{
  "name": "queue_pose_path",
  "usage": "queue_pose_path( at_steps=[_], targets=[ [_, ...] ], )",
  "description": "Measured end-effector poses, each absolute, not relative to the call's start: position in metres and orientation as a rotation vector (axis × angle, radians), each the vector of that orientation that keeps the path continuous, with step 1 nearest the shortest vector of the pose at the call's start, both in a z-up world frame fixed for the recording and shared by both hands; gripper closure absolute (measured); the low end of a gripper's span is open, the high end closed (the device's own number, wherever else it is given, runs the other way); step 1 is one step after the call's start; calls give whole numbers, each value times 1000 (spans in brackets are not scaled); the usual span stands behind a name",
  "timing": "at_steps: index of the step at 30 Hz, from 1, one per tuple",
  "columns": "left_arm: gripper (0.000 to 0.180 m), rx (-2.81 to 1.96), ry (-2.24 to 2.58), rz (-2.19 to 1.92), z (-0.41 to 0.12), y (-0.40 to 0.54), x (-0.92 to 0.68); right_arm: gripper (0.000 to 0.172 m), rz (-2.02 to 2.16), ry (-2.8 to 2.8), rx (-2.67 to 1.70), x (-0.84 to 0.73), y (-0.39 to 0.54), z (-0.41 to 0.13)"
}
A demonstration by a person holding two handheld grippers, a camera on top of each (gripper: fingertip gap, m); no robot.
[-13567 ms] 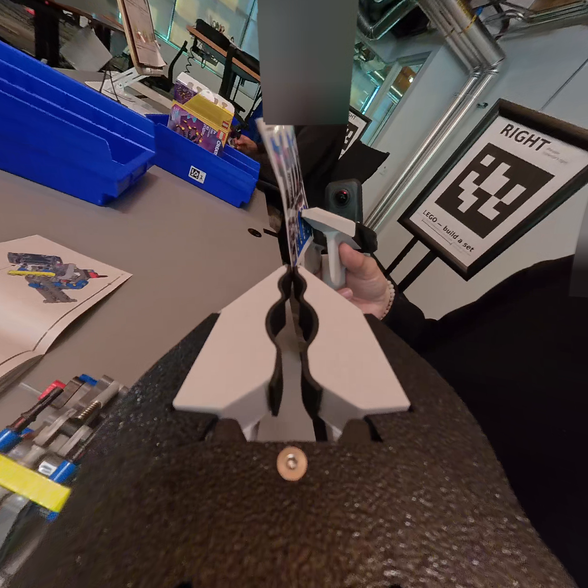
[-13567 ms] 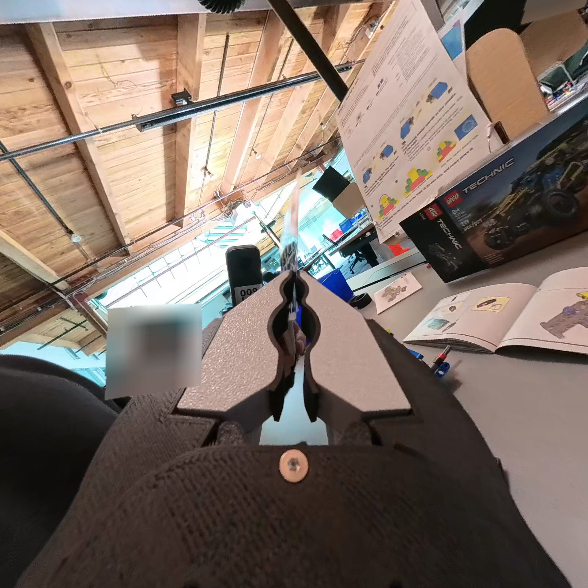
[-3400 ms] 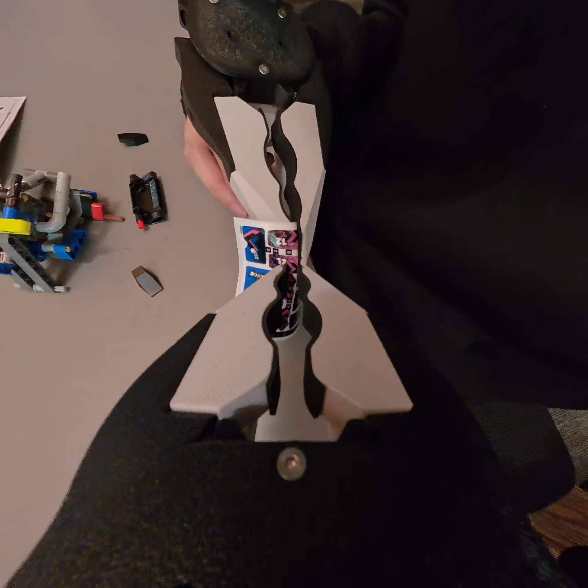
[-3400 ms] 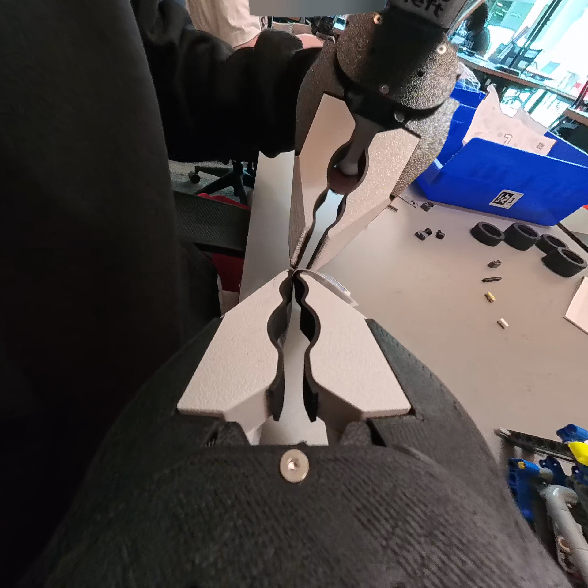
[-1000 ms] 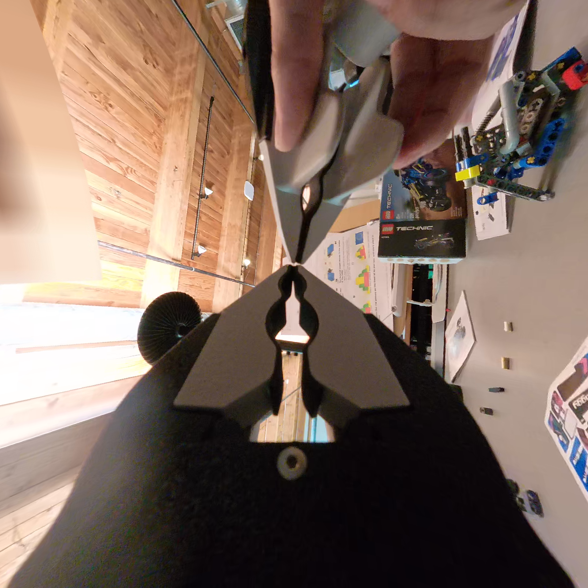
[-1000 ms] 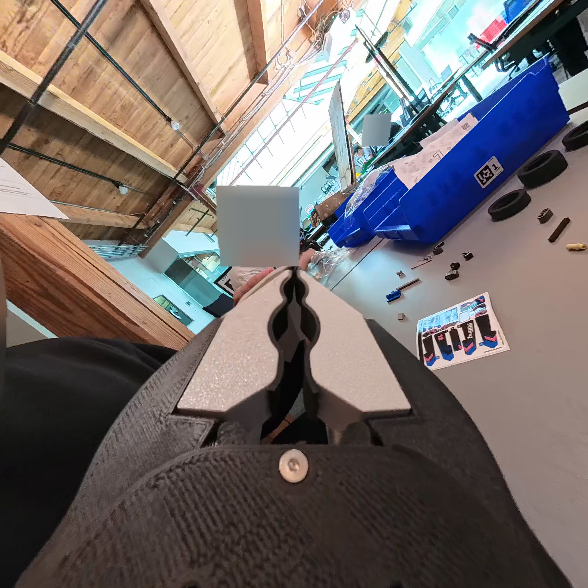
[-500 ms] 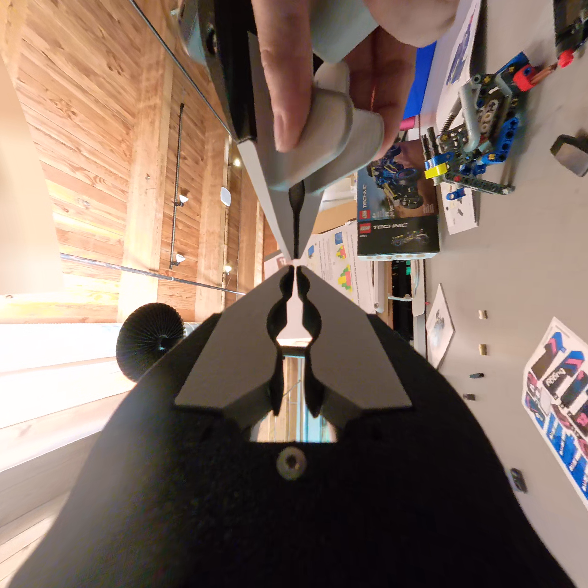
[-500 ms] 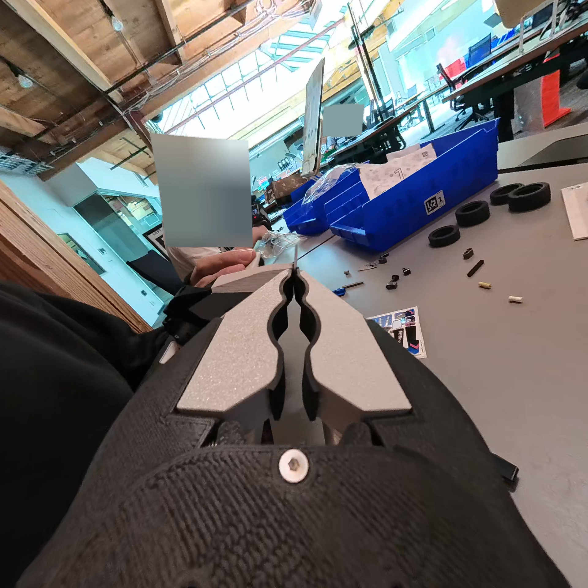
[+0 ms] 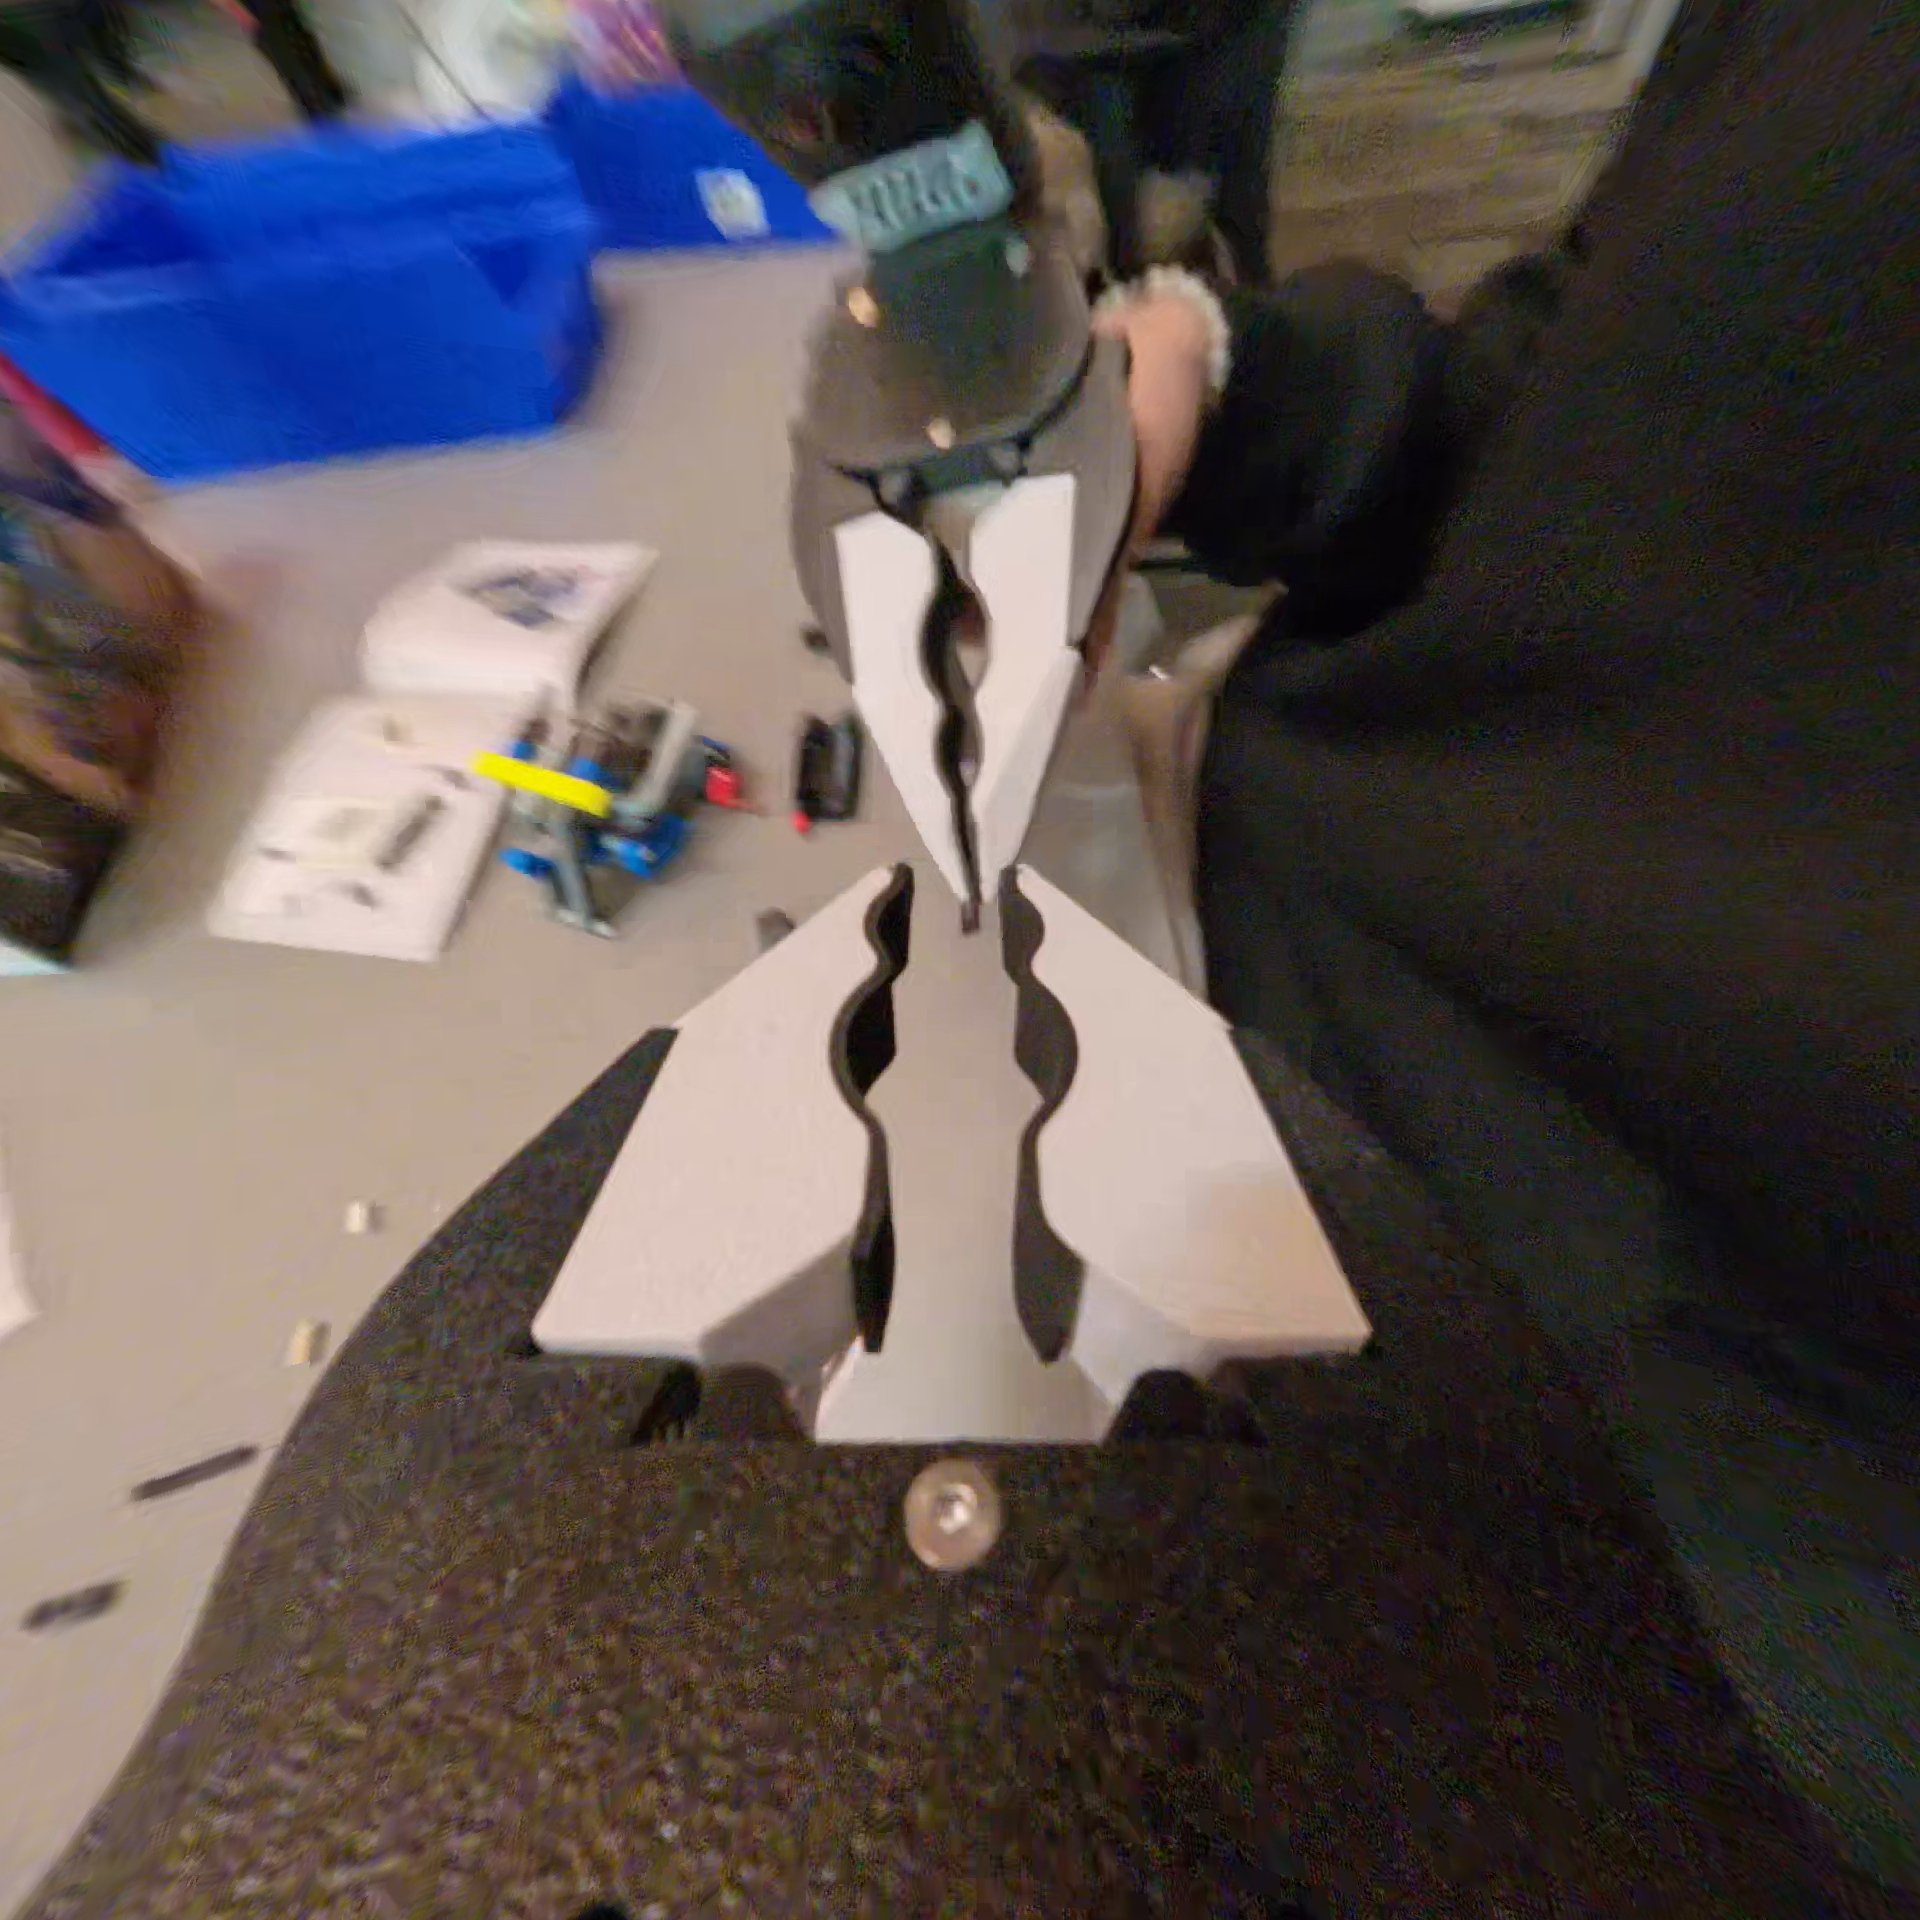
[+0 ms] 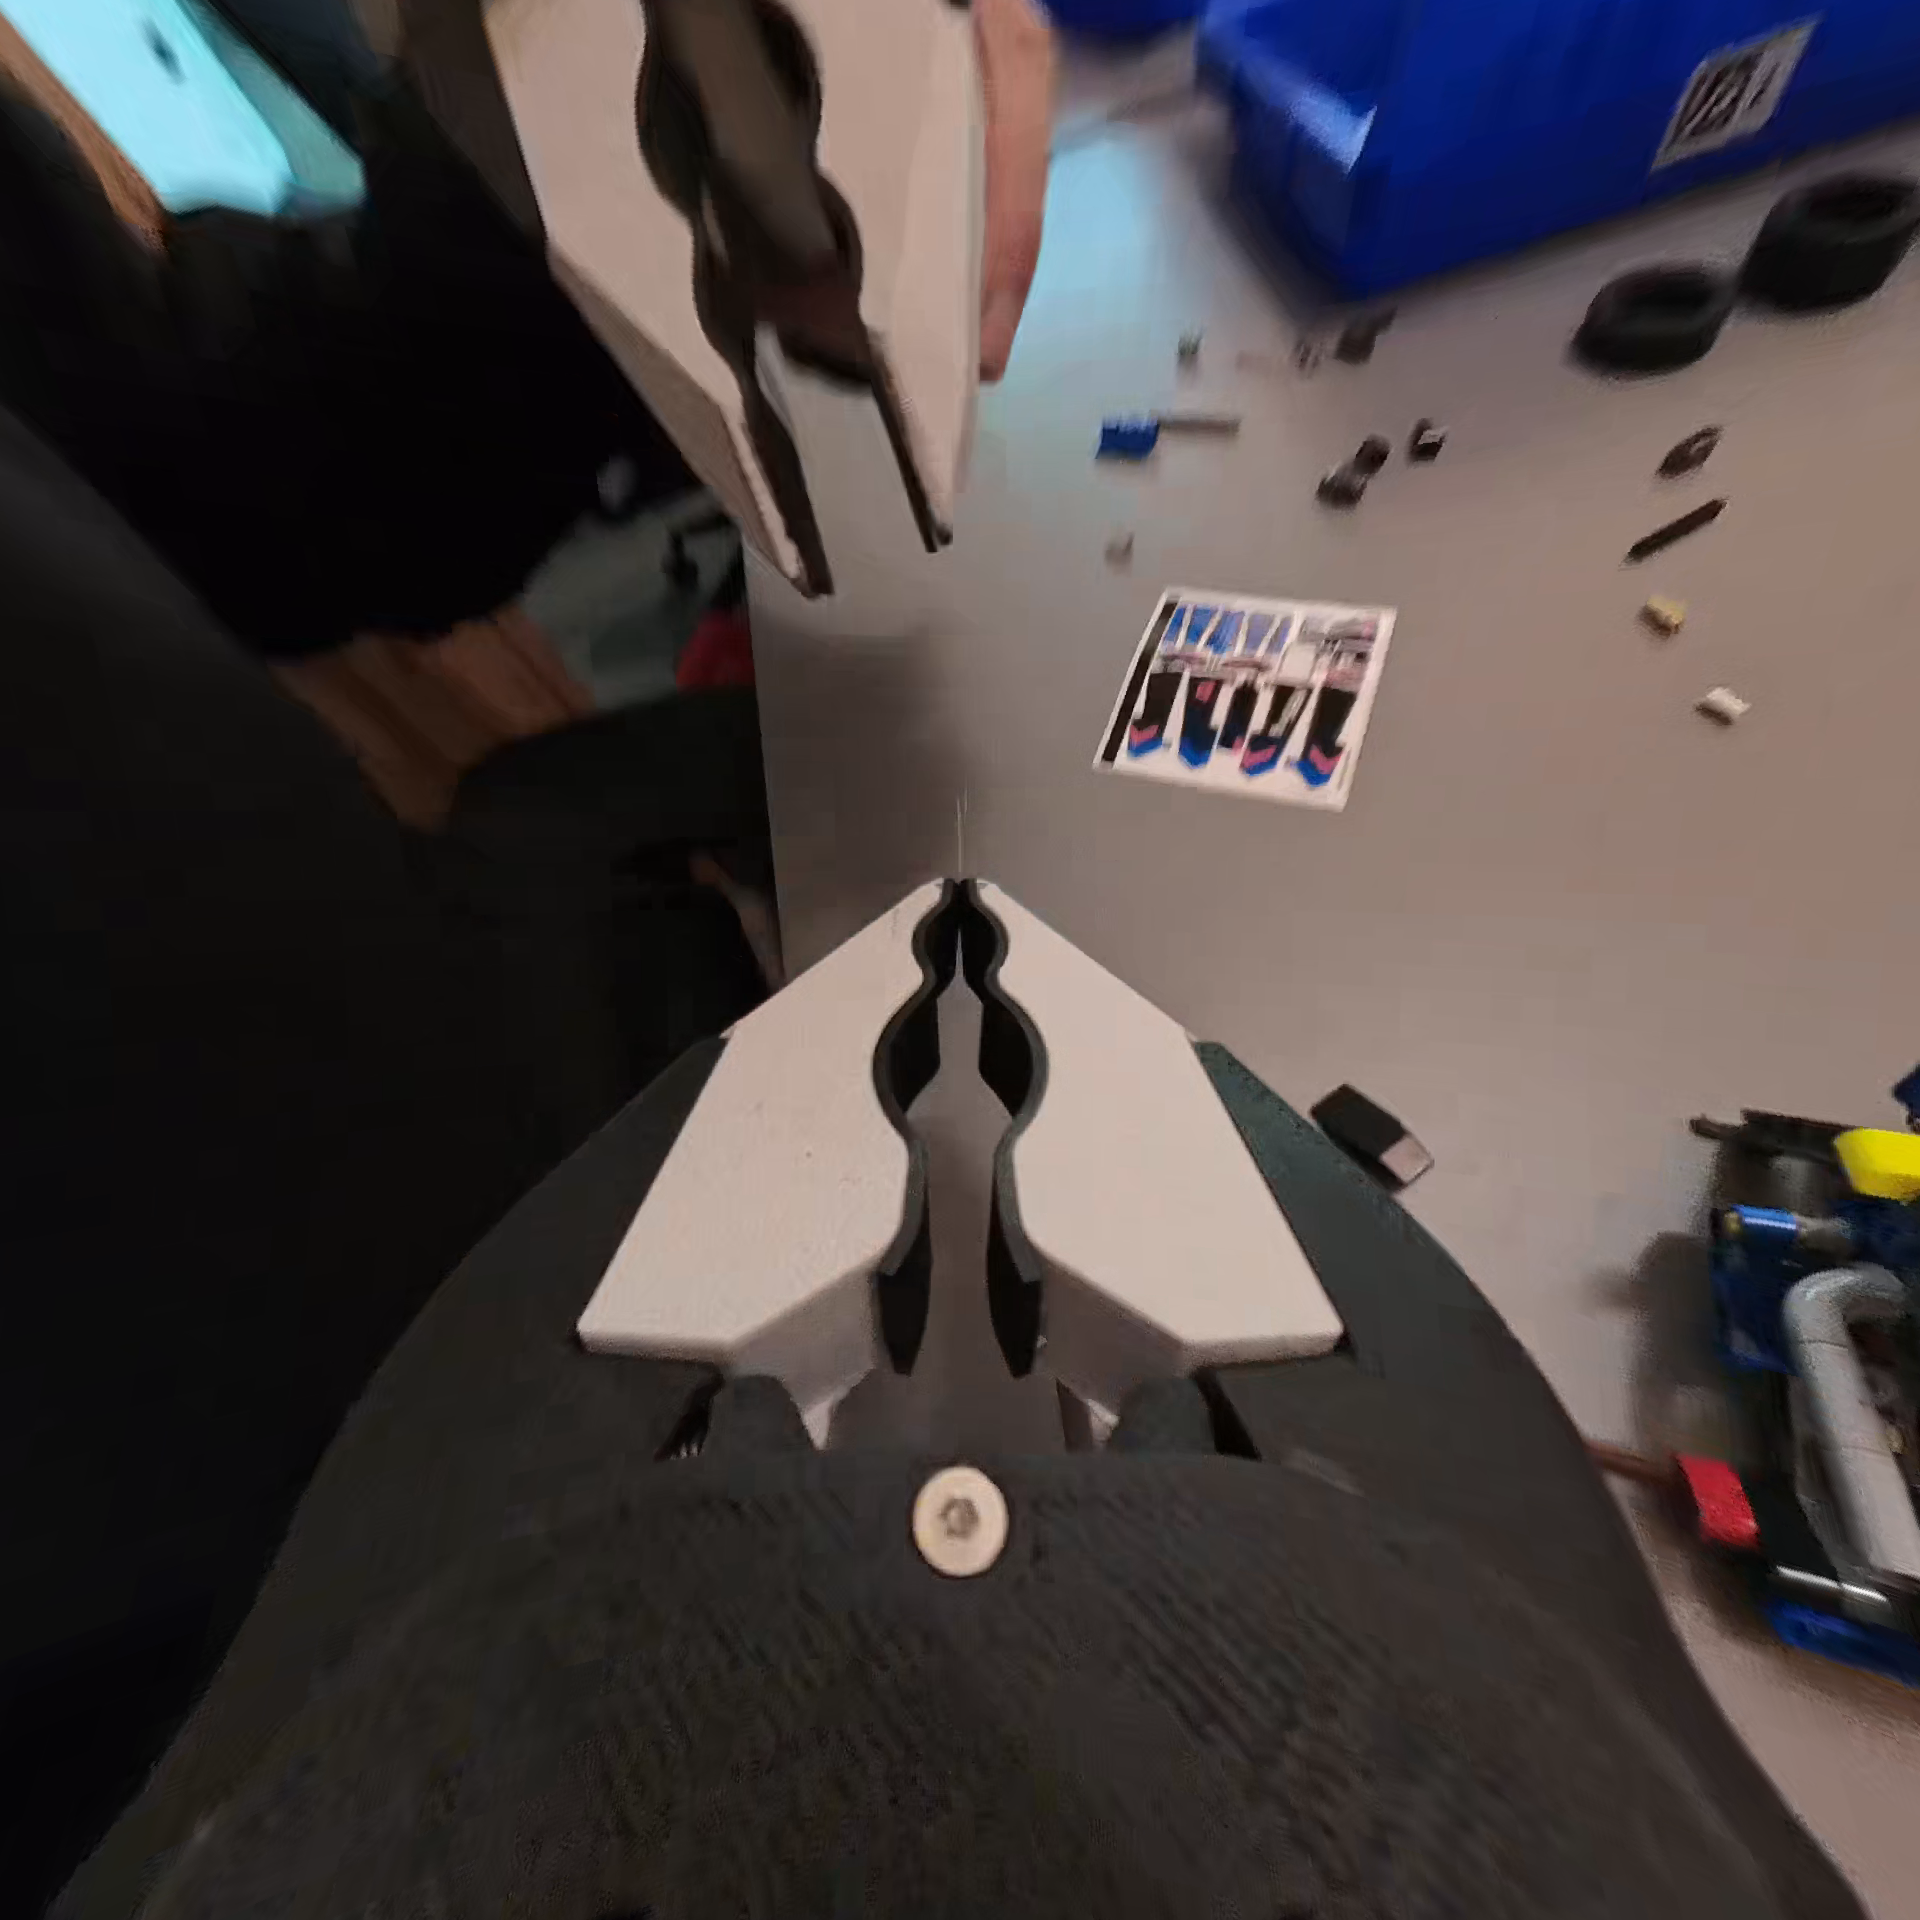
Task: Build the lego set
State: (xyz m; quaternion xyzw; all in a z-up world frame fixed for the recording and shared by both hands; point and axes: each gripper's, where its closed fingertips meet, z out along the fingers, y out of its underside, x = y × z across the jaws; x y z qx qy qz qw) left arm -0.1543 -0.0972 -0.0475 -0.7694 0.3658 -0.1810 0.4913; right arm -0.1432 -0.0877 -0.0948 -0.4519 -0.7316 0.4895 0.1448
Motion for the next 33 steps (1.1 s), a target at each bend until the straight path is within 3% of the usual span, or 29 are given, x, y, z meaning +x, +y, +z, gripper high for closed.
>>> queue_pose_path(
  at_steps=[8, 24, 29, 33],
  targets=[
    [174, -2093, 1040, -579, -93, -93, -141, 172, 1098, -2304, -1230, -136, -92, -122],
    [180, -2148, 1081, -580, -118, -88, -137, 172, 1104, -2302, -1217, -135, -90, -123],
    [180, -2149, 887, -686, -115, -78, -138, 172, 1116, -2230, -1245, -136, -78, -118],
    [180, -2122, 426, -880, -114, -57, -148, 172, 1020, -2155, -1288, -131, -51, -124]
  ],
)
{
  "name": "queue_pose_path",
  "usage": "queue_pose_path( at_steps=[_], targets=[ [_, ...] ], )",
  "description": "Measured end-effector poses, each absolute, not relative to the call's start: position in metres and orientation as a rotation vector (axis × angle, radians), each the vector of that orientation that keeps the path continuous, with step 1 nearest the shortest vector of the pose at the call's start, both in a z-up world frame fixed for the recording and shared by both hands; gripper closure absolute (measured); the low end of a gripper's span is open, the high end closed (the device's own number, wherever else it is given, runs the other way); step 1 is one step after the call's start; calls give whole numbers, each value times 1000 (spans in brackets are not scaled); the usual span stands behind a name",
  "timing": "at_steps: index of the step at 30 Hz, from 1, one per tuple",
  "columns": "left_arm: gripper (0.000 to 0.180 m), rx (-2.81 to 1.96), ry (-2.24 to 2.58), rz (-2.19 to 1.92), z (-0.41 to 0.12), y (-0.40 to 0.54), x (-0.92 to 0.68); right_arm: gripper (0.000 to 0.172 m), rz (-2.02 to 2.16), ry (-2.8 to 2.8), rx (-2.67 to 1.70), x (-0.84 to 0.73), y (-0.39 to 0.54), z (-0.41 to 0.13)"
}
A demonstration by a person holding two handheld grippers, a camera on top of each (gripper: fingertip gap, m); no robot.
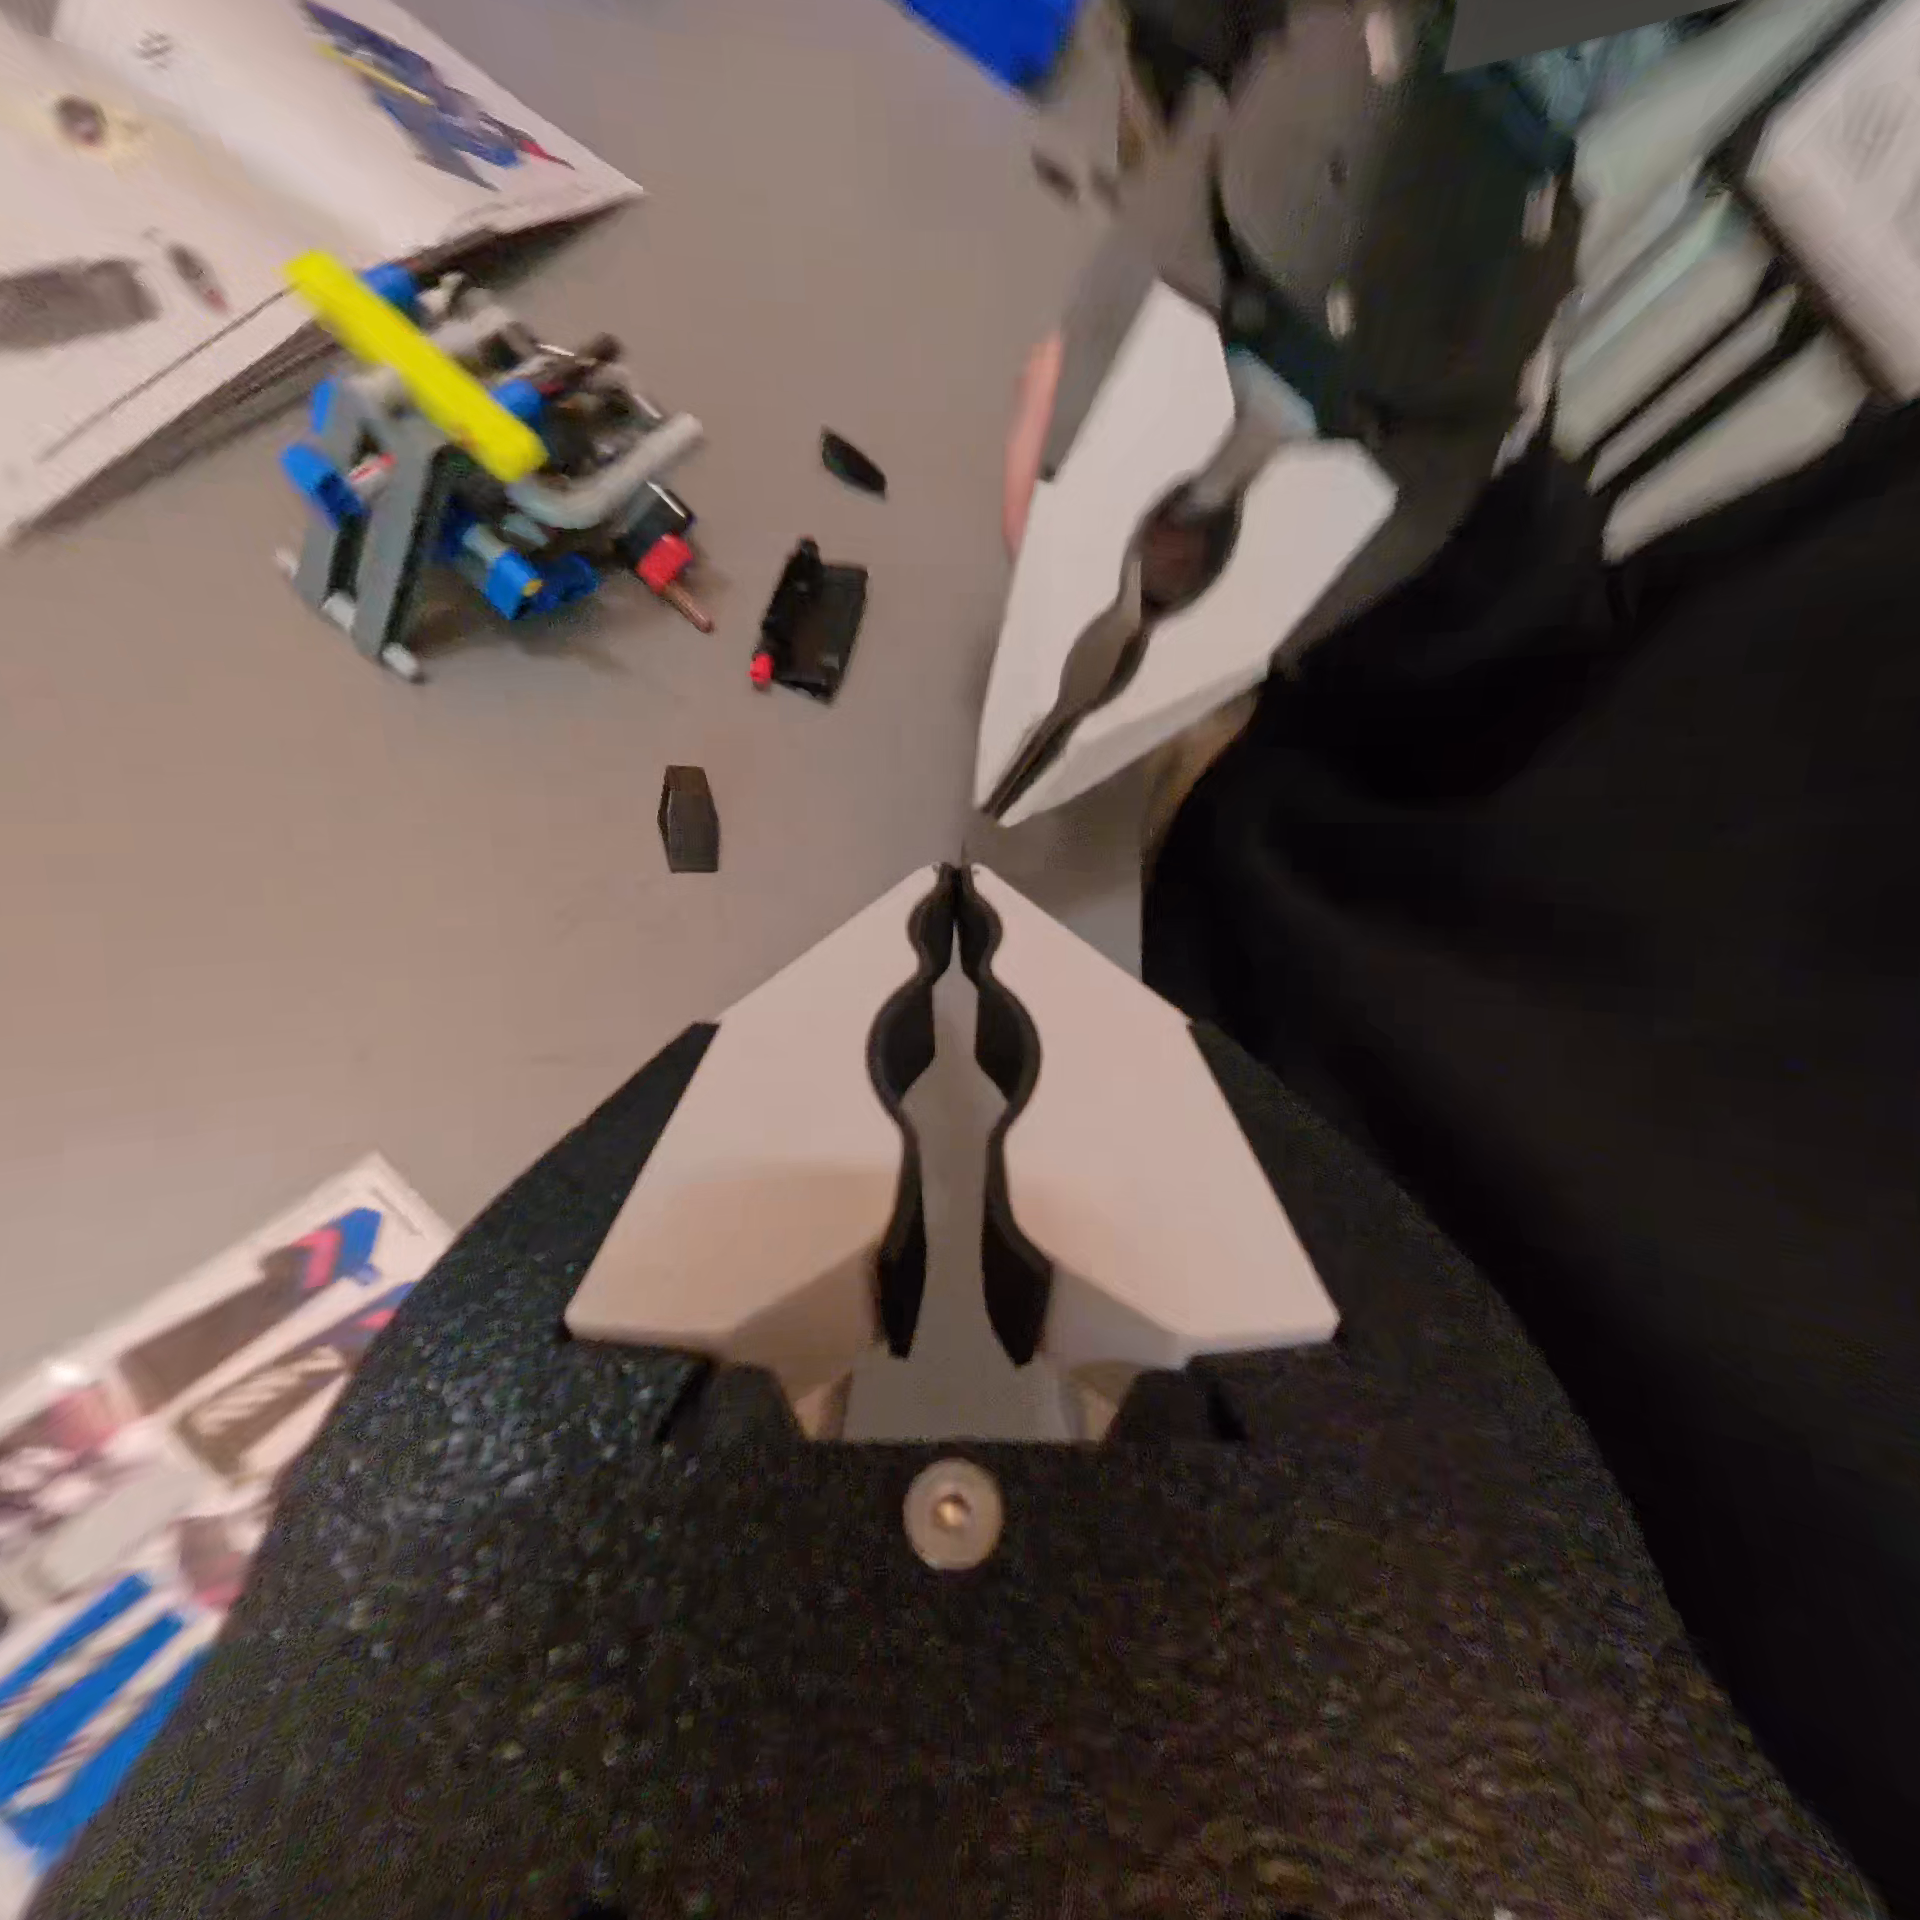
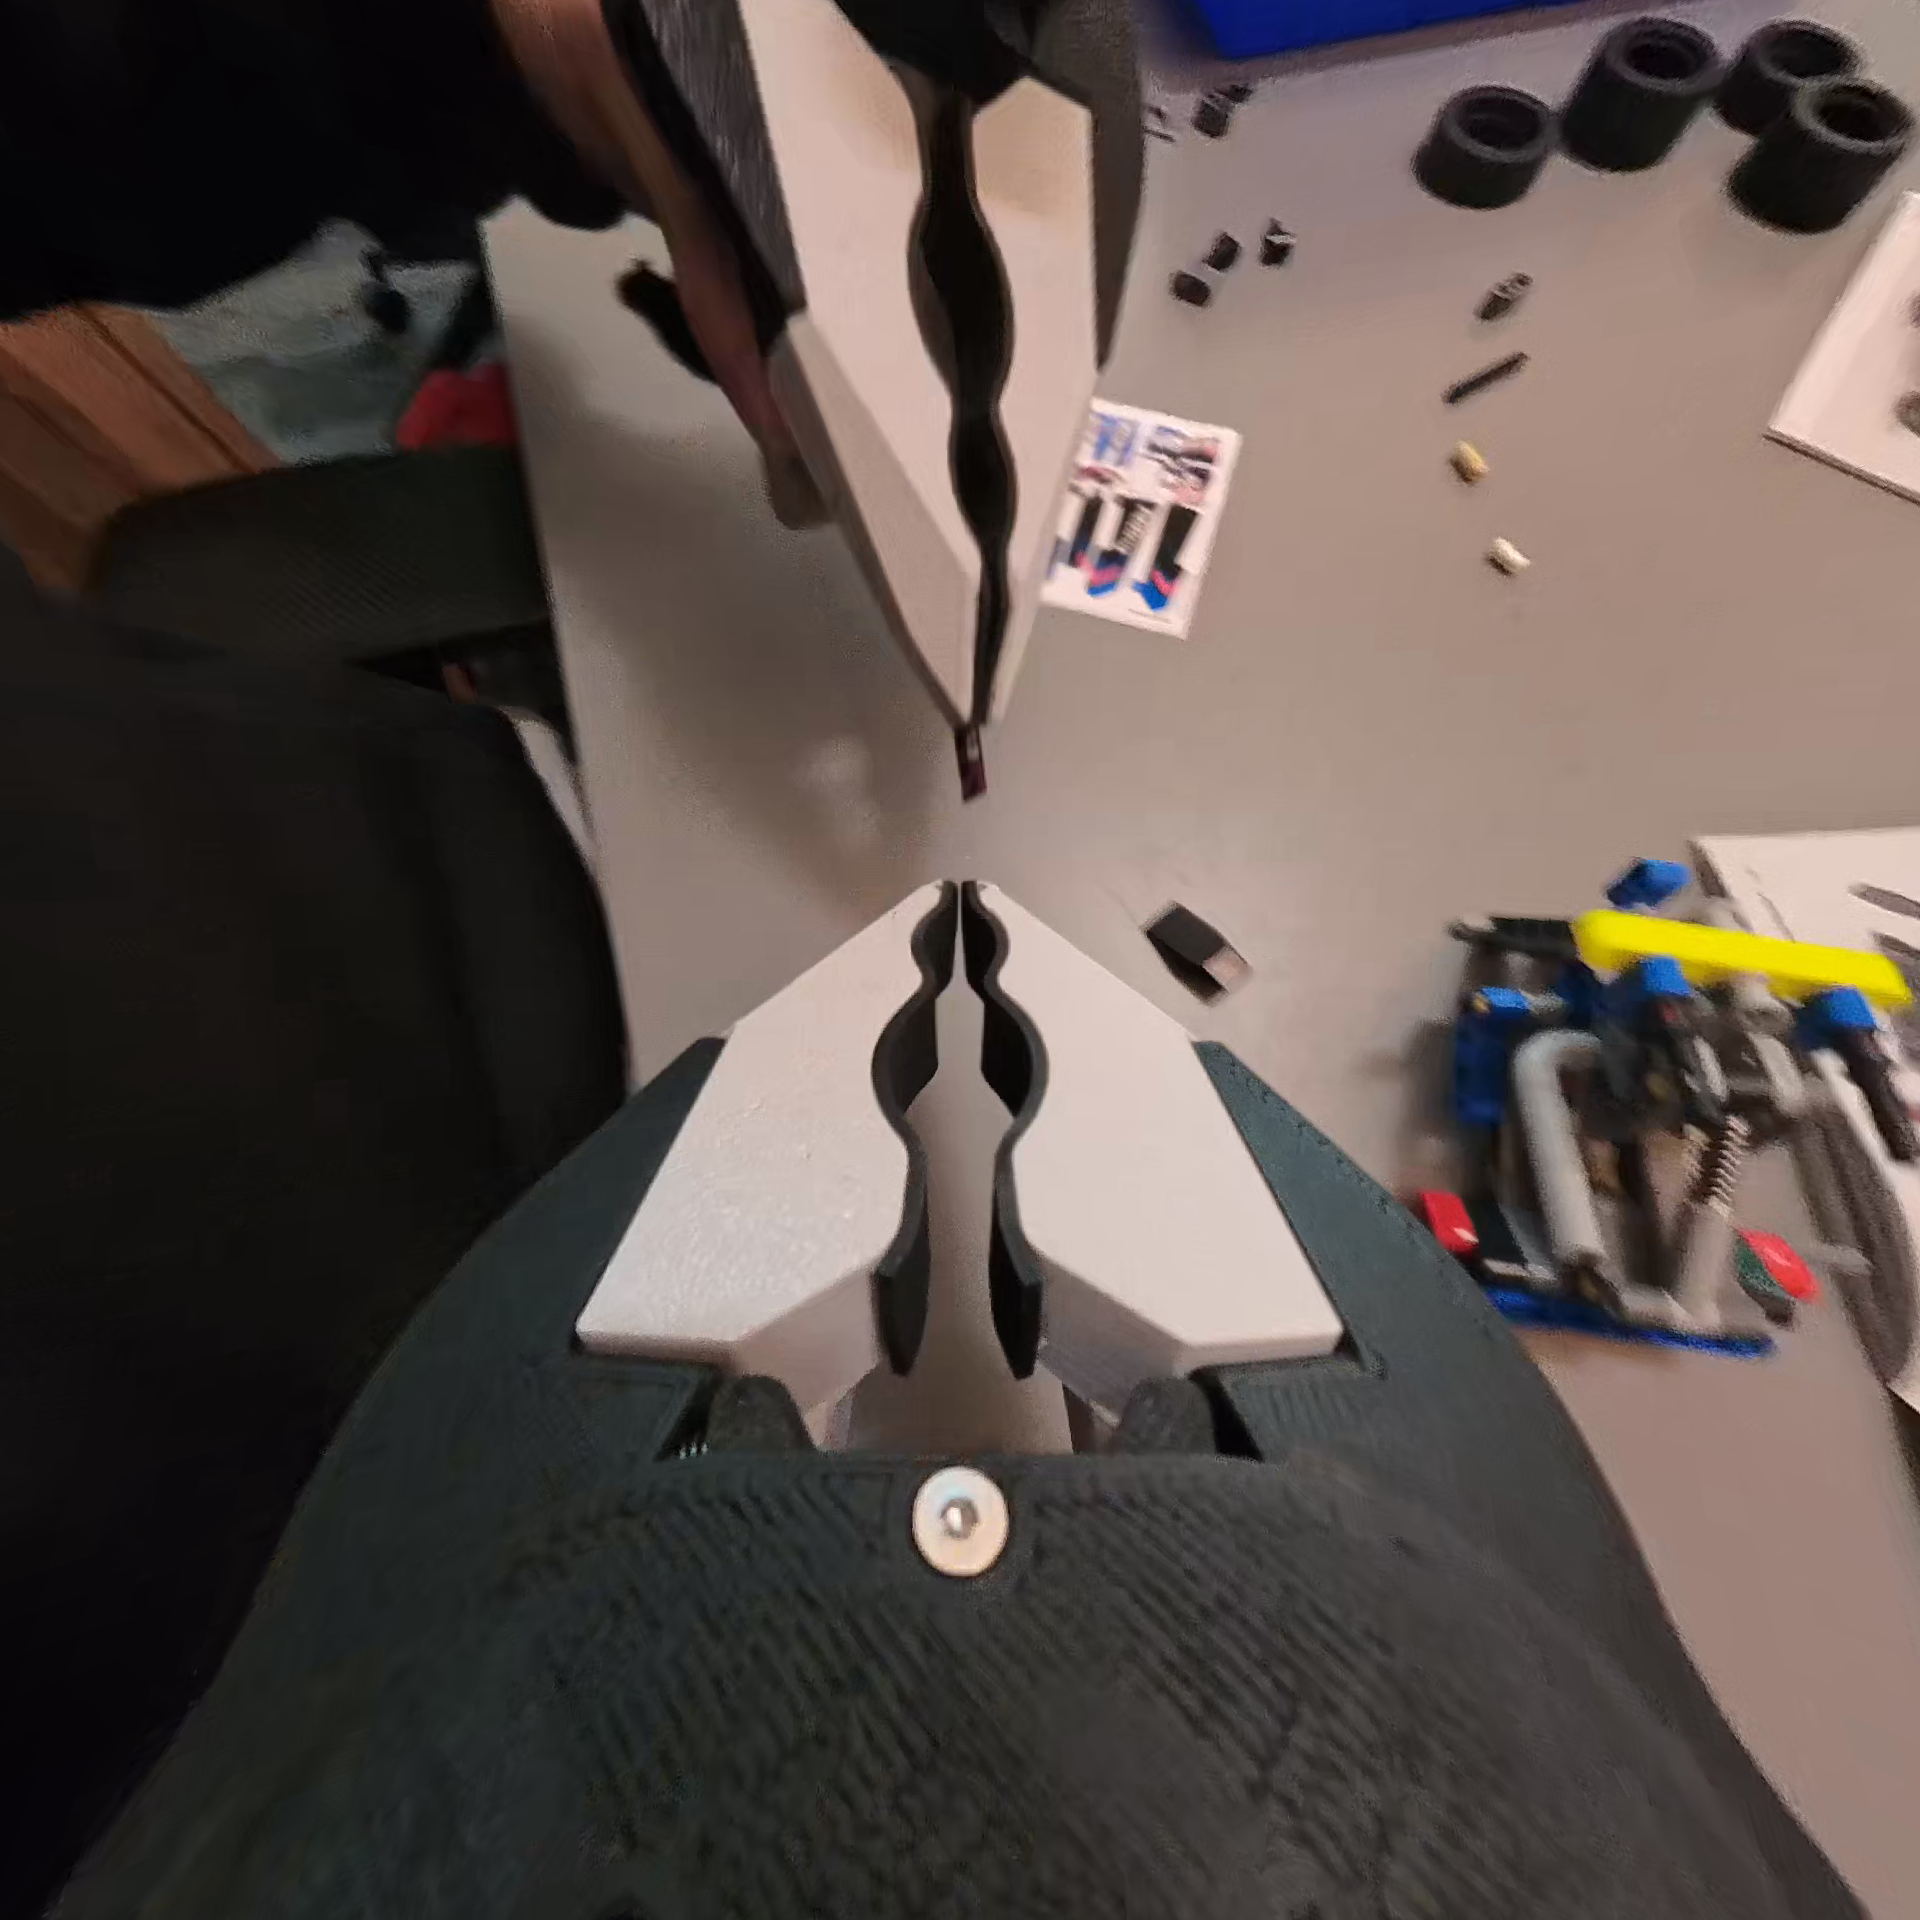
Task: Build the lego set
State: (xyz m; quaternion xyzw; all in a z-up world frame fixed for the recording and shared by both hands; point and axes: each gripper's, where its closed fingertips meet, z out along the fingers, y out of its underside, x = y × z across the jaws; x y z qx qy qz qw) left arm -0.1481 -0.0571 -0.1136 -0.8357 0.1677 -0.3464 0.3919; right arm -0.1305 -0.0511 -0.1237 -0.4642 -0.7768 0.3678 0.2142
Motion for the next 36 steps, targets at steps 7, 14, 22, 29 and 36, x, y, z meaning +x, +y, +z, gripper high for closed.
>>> queue_pose_path(
  at_steps=[7, 14, 22, 29, 36],
  targets=[
    [180, -1968, -174, -1151, -129, -26, -169, 158, 692, -2056, -1087, -142, -4, -142],
    [180, -1961, -262, -1149, -141, -20, -175, 145, 552, -2183, -826, -156, -3, -152],
    [180, -1964, -304, -1176, -149, -23, -178, 137, 517, -2261, -853, -165, 3, -170],
    [180, -2018, -287, -1186, -155, -23, -175, 143, 543, -2280, -910, -164, 1, -175],
    [180, -2041, -285, -1185, -157, -21, -175, 160, 611, -2297, -942, -159, -4, -179]
  ],
)
